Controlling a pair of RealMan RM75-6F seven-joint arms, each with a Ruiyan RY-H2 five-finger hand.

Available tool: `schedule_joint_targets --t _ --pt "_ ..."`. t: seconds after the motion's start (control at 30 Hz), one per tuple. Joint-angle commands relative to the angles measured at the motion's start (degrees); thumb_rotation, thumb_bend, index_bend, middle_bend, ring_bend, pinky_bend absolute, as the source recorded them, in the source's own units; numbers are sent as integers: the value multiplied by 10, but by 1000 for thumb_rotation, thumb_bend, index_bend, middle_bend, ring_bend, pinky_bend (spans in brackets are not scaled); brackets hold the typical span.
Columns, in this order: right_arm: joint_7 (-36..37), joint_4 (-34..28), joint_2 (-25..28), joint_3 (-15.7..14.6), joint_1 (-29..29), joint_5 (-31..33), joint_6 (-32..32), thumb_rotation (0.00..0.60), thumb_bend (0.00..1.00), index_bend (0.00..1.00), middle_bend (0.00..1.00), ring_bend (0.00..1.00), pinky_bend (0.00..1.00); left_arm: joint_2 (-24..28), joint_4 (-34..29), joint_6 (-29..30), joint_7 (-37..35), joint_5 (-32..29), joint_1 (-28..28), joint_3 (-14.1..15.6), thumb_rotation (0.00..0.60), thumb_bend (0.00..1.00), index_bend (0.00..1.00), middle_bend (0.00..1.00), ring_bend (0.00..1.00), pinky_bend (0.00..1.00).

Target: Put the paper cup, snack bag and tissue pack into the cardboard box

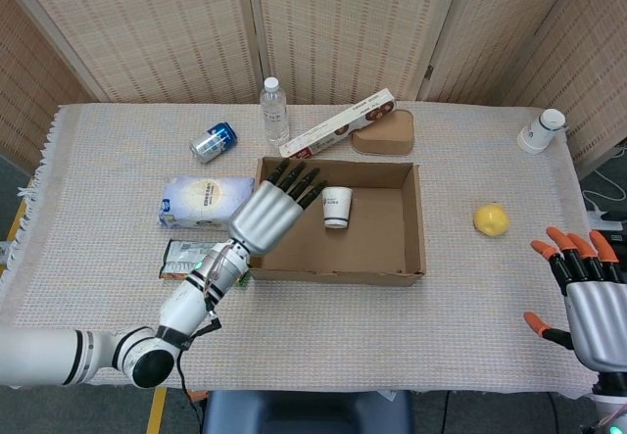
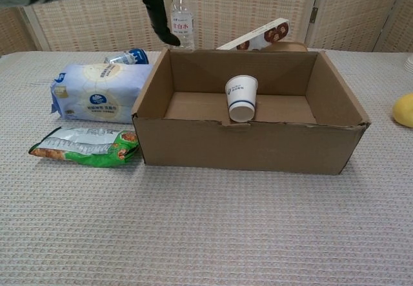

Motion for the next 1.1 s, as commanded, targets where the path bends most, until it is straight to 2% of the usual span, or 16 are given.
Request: schedule_joint_targets --t 0.03,0.13,0.23,0.3,0.43,0.5,0.53,0.83,1.1 --pt "4 -3 3 -4 -5 -12 6 600 0 203 104 0 0 110 -95 75 -57 33 104 54 600 192 0 0 0 156" --pt "3 -4 4 -9 -10 -26 8 600 0 203 104 0 0 182 -123 122 -128 105 200 116 600 191 0 5 0 177" --pt "0 -7 3 -11 -10 -32 6 600 0 203 104 0 0 206 -123 147 -184 165 259 151 600 192 5 39 0 185" --pt "-3 -8 1 -12 -10 -38 5 600 0 203 104 0 0 201 -111 168 -215 217 298 173 600 191 24 80 2 199" --pt "-5 -9 -1 -13 -9 -39 3 600 0 203 104 0 0 188 -95 180 -228 250 318 184 600 204 69 139 32 234" --pt "-9 -9 -4 -14 -8 -40 -3 600 0 203 104 0 0 162 -68 187 -242 282 342 195 600 218 84 159 52 251" --pt "-12 -8 -6 -15 -5 -38 -9 600 0 203 104 0 0 132 -51 170 -258 284 354 207 600 219 79 162 57 255" --pt "-15 -8 -6 -7 -5 -20 -4 600 0 203 104 0 0 24 57 118 -292 302 376 197 600 220 90 166 66 254" --pt "-22 -5 -10 -5 -4 -9 -3 600 0 193 104 0 0 -21 125 39 -297 268 354 164 600 227 134 151 47 225"
